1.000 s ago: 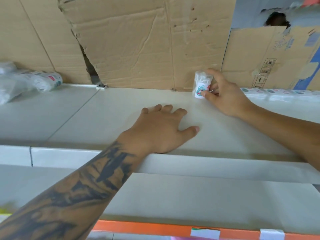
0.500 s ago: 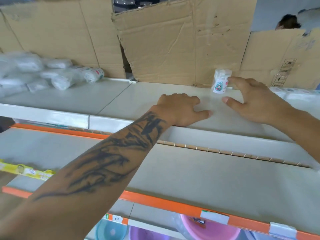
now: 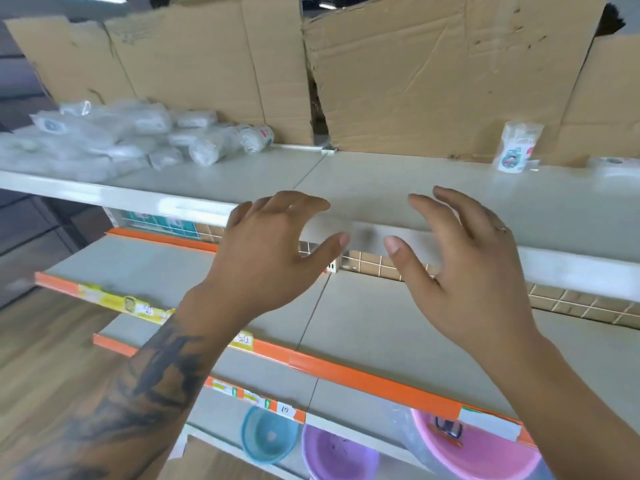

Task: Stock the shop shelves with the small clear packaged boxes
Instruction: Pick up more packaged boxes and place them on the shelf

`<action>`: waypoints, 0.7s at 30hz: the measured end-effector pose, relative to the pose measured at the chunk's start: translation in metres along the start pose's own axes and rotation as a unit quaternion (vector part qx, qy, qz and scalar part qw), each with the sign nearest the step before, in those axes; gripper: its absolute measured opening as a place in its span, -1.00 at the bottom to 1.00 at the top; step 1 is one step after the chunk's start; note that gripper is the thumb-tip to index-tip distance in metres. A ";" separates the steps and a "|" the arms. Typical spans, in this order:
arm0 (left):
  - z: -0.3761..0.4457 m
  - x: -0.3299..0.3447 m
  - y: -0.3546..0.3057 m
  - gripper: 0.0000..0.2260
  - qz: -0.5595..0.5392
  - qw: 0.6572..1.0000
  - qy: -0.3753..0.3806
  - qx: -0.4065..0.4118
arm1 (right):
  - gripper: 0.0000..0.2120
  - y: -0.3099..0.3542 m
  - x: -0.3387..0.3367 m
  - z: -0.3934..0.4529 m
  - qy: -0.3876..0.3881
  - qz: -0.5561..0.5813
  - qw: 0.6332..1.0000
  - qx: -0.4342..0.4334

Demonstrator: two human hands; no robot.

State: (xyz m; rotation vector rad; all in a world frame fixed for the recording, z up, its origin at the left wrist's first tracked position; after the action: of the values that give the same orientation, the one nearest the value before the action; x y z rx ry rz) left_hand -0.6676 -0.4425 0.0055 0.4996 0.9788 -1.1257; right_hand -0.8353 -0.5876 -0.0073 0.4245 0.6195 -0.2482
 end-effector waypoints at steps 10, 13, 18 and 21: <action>-0.040 -0.045 0.201 -0.46 0.039 0.998 -0.035 -0.044 | -0.52 0.152 0.126 0.027 0.014 0.030 0.999 -0.016; -0.048 -0.052 0.262 -0.47 0.051 0.997 -0.036 -0.045 | -0.56 0.191 0.163 0.027 -0.001 0.052 0.999 0.007; -0.040 -0.059 0.337 -0.50 0.030 0.997 -0.056 -0.037 | -0.59 0.251 0.212 0.046 -0.032 0.036 0.999 0.014; -0.031 -0.065 0.364 -0.52 0.018 0.996 -0.082 -0.024 | -0.57 0.279 0.240 0.068 -0.018 0.037 0.999 0.025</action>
State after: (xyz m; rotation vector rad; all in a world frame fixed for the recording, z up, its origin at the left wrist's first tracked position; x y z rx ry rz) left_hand -0.3533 -0.2446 -0.0024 0.3788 0.8495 -1.0908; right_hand -0.5144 -0.3952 -0.0170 0.4891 0.5620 -0.2017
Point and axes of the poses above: each hand's wrist, its own z-axis towards the middle knuckle, its own x-axis out of the palm, y = z × x, the point moved 7 cm from there along z, towards the middle knuckle, and after that the axes turned 6 degrees about x, right-handed, at the moved point
